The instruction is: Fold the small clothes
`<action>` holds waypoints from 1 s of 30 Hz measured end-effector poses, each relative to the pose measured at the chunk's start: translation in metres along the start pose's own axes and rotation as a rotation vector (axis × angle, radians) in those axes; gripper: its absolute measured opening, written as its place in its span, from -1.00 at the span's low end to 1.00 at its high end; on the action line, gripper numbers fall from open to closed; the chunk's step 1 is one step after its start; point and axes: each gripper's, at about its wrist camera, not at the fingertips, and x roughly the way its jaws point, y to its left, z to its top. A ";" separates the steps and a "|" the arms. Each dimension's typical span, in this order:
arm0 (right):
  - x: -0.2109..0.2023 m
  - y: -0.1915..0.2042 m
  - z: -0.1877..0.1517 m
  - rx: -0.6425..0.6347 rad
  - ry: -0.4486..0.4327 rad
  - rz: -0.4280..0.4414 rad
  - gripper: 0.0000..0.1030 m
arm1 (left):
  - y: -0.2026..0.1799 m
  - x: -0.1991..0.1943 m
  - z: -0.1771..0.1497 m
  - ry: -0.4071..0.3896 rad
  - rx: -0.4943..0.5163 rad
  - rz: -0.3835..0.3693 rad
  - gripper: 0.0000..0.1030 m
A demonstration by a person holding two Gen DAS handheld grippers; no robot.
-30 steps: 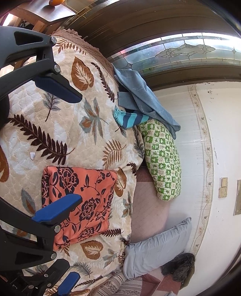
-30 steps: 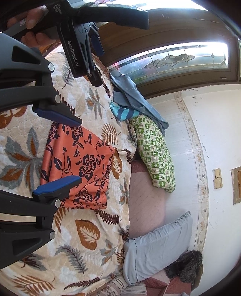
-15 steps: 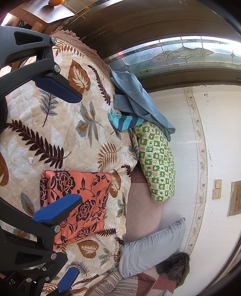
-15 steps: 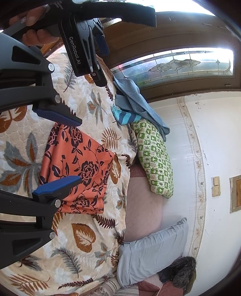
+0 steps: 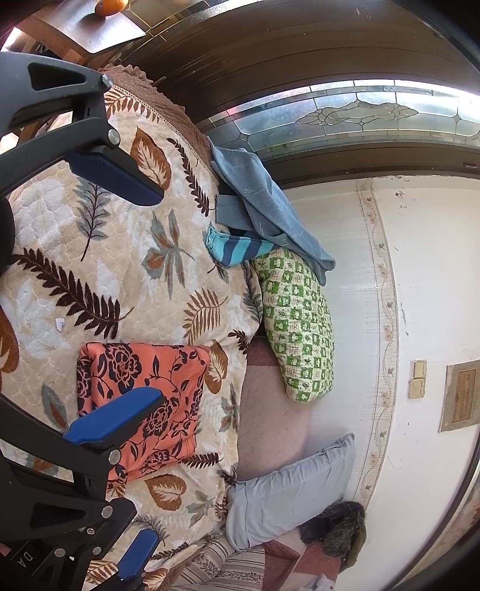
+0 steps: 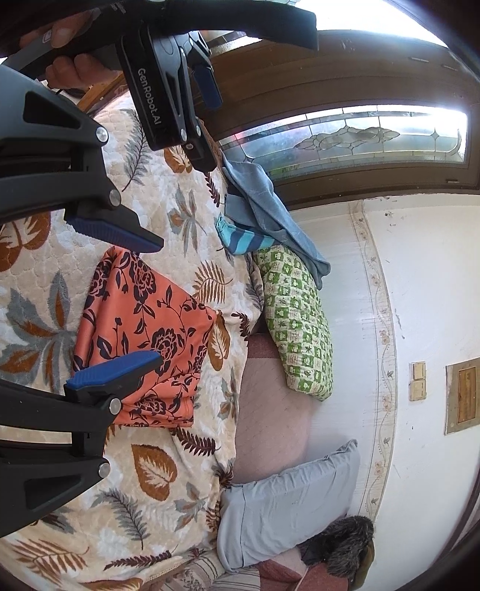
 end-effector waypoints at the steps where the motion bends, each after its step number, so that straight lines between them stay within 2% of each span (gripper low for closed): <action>1: -0.002 0.001 0.001 -0.001 -0.003 -0.003 0.15 | 0.001 -0.002 0.000 -0.003 -0.002 -0.001 0.91; 18: -0.021 0.009 0.007 -0.005 -0.040 -0.022 0.15 | 0.011 -0.028 0.005 -0.043 -0.011 -0.006 0.92; 30: 0.001 0.008 0.015 0.002 -0.021 -0.008 0.15 | 0.014 -0.011 0.020 -0.018 -0.022 -0.020 0.92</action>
